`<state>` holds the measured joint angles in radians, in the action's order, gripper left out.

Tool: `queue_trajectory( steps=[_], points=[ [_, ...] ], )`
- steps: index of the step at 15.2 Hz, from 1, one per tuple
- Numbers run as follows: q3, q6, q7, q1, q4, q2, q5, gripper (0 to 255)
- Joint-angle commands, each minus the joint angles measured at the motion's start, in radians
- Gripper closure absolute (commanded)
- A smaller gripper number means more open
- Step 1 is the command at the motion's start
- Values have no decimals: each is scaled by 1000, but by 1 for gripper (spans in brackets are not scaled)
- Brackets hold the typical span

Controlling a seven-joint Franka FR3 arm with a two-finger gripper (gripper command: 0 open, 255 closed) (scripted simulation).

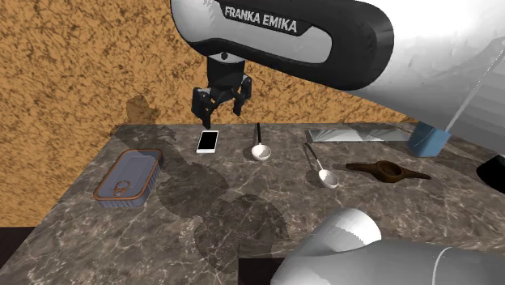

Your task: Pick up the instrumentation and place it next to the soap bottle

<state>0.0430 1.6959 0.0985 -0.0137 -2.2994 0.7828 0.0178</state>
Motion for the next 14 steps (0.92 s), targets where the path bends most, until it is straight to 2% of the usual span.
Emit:
queue_trajectory(
  steps=[1, 14],
  points=[
    [0, 0, 0, 0, 0, 0, 0, 0],
    [100, 326, -94, -113, -10, -332, -17, 0]
  ],
)
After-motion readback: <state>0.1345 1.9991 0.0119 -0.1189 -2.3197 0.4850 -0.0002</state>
